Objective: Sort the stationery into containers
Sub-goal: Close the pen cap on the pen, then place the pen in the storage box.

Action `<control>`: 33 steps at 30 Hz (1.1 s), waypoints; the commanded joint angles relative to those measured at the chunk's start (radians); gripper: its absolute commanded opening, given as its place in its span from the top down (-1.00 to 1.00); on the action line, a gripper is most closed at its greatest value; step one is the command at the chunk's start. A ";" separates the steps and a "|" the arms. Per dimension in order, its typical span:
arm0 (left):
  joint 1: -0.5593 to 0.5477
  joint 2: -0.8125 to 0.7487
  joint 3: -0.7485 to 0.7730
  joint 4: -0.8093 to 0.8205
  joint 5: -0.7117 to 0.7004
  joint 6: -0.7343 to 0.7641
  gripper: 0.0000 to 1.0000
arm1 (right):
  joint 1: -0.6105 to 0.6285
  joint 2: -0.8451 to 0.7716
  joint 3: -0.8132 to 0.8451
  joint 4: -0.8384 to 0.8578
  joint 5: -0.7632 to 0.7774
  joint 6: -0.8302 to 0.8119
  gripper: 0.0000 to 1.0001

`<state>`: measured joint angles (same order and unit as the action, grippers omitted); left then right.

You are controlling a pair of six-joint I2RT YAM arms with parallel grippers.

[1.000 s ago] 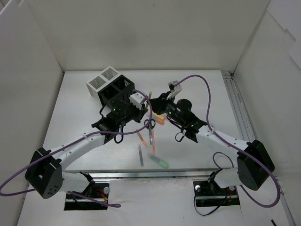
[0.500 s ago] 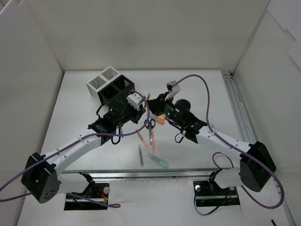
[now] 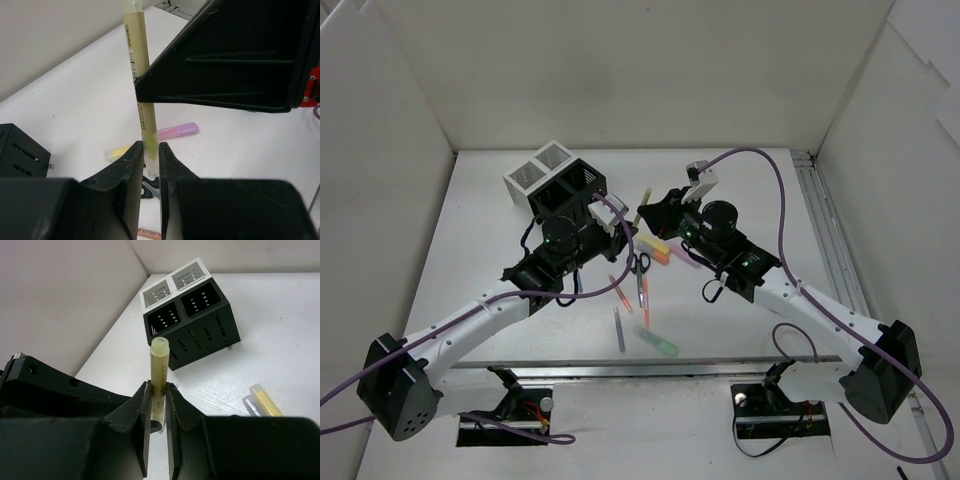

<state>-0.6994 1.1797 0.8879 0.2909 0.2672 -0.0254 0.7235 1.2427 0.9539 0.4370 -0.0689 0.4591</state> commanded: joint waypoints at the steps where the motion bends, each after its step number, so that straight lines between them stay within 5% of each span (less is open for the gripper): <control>1: -0.041 -0.103 0.066 0.340 0.090 0.060 0.82 | 0.007 0.027 -0.004 -0.224 0.020 0.000 1.00; 15: -0.052 -0.190 0.003 0.286 0.057 0.053 0.16 | -0.004 0.000 0.008 -0.170 0.118 0.015 1.00; 19: -0.052 -0.251 -0.041 0.246 -0.006 0.045 -0.18 | -0.021 -0.011 0.020 -0.219 0.075 0.007 1.00; 21: -0.052 -0.282 -0.066 0.219 -0.023 0.062 -0.55 | -0.042 -0.005 0.052 -0.303 0.018 0.006 1.00; 22: -0.061 -0.290 -0.072 0.187 -0.017 0.082 -0.98 | -0.053 -0.002 0.060 -0.331 -0.015 0.025 1.00; 27: -0.061 -0.301 -0.073 0.013 0.032 0.283 -0.99 | -0.191 0.058 0.152 -0.539 -0.276 0.078 1.00; 33: -0.096 -0.272 0.021 -0.342 0.128 0.597 -0.99 | -0.308 0.227 0.183 -0.581 -0.753 0.180 1.00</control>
<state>-0.7643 0.8944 0.8062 0.1291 0.3099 0.3538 0.4419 1.3991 1.1057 -0.0971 -0.5064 0.5644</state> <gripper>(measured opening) 0.995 0.114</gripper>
